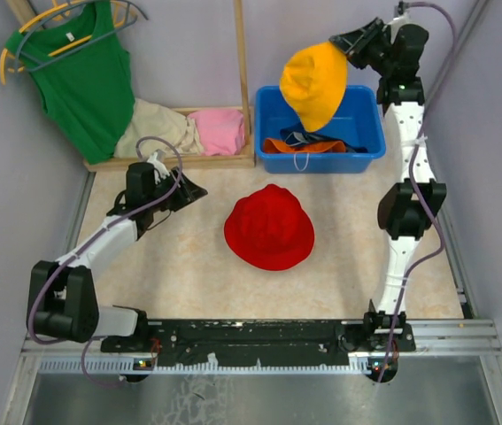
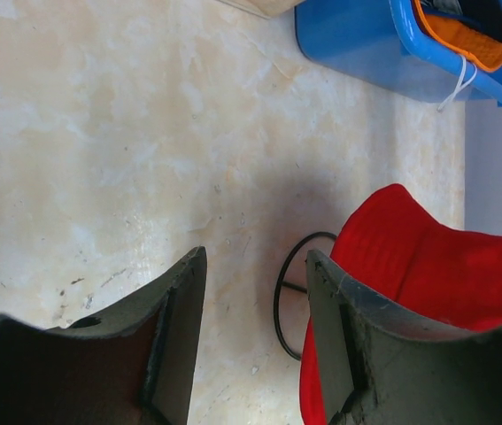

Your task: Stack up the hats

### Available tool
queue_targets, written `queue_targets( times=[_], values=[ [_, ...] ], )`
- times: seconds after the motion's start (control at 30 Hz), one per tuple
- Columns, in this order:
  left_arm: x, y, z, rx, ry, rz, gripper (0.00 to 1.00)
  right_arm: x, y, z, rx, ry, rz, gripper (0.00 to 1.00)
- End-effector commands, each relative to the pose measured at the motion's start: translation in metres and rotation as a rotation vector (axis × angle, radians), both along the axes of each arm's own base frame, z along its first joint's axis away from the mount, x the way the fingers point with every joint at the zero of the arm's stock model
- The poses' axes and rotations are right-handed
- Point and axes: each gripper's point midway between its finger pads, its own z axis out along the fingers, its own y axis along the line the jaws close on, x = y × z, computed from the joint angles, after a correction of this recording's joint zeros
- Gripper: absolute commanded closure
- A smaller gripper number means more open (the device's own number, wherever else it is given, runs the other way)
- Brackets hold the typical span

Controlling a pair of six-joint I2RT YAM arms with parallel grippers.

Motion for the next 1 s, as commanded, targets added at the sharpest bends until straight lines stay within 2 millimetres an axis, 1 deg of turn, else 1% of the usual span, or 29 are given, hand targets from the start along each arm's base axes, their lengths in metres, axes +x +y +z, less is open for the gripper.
queue_targets(
  times=[0.0,0.07,0.13,0.17,0.2,0.23,0.27,0.33,0.37,0.43,0.5,0.6,0.67,0.73,0.8,0.87,0.97],
  values=[
    [-0.005,-0.001,0.013,-0.02,-0.054,-0.026,0.45,-0.018,-0.03,0.026,0.109,0.004,0.004,0.72],
    [-0.007,-0.003,0.013,-0.03,-0.052,-0.036,0.45,-0.012,-0.053,-0.001,0.054,0.054,-0.06,0.69],
    [-0.008,-0.004,0.014,-0.038,-0.051,-0.048,0.45,-0.01,-0.075,-0.028,-0.051,0.104,-0.138,0.65],
    [-0.009,-0.005,0.014,-0.04,-0.049,-0.054,0.46,-0.012,-0.086,-0.044,-0.116,0.152,-0.182,0.57],
    [-0.009,-0.005,0.014,-0.042,-0.049,-0.056,0.46,-0.013,-0.095,-0.055,-0.18,0.181,-0.216,0.49],
    [-0.01,-0.006,0.013,-0.043,-0.047,-0.059,0.46,-0.015,-0.103,-0.064,-0.25,0.206,-0.246,0.46],
    [-0.011,-0.006,0.012,-0.044,-0.044,-0.061,0.46,-0.018,-0.111,-0.069,-0.314,0.223,-0.276,0.43],
    [-0.011,-0.006,0.01,-0.046,-0.04,-0.06,0.46,-0.022,-0.119,-0.069,-0.427,0.222,-0.319,0.37],
    [-0.012,-0.006,0.009,-0.048,-0.036,-0.06,0.46,-0.024,-0.116,-0.066,-0.476,0.207,-0.322,0.36],
    [-0.012,-0.007,0.006,-0.054,-0.031,-0.061,0.46,-0.026,-0.095,-0.056,-0.557,0.153,-0.287,0.32],
    [-0.011,-0.008,0.004,-0.065,-0.022,-0.063,0.46,-0.027,-0.068,-0.052,-0.564,0.115,-0.222,0.31],
    [-0.01,-0.013,0.002,-0.076,-0.011,-0.085,0.47,-0.025,-0.026,-0.064,-0.599,0.099,-0.15,0.28],
    [-0.009,-0.014,0.003,-0.071,-0.004,-0.095,0.47,-0.017,-0.008,-0.083,-0.639,0.115,-0.137,0.25],
    [-0.009,-0.014,0.001,-0.062,0.002,-0.101,0.47,-0.008,0.001,-0.098,-0.666,0.127,-0.151,0.25],
    [-0.01,-0.013,0.0,-0.054,0.004,-0.103,0.47,0.003,0.003,-0.107,-0.686,0.136,-0.194,0.25],
    [-0.011,-0.011,-0.001,-0.046,0.008,-0.101,0.47,0.013,0.0,-0.114,-0.708,0.142,-0.244,0.24],
    [-0.011,-0.01,-0.001,-0.034,0.007,-0.099,0.47,0.023,-0.007,-0.12,-0.758,0.133,-0.332,0.23]
  ],
)
